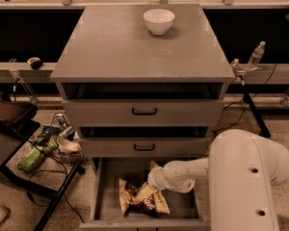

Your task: Place brown chip bag into bottom drawer

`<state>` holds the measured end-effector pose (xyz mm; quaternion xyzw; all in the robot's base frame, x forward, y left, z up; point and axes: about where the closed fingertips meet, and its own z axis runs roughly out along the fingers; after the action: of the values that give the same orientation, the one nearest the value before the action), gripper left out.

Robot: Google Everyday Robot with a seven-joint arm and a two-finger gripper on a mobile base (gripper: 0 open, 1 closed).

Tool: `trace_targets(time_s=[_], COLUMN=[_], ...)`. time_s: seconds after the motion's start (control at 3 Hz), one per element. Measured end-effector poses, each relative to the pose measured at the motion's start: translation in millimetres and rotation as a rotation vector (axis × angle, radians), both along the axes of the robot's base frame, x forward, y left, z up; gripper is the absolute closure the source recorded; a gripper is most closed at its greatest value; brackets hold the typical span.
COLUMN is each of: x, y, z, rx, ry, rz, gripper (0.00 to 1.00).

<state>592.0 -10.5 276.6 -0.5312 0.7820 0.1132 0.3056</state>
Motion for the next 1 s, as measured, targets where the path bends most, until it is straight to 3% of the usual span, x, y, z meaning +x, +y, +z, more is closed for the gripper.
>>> trace_targets(time_s=[0.33,0.67,1.0], x=[-13.9,-46.1,-88.0], y=[-10.5,-48.0,-86.1], z=[19.6,56.6,100.8], rx=[-0.011,-0.067,-0.163], ry=[-0.025,-0.053,-0.061], rz=[0.024,0.051,0.095], gripper=[0.0,0.0,0.0])
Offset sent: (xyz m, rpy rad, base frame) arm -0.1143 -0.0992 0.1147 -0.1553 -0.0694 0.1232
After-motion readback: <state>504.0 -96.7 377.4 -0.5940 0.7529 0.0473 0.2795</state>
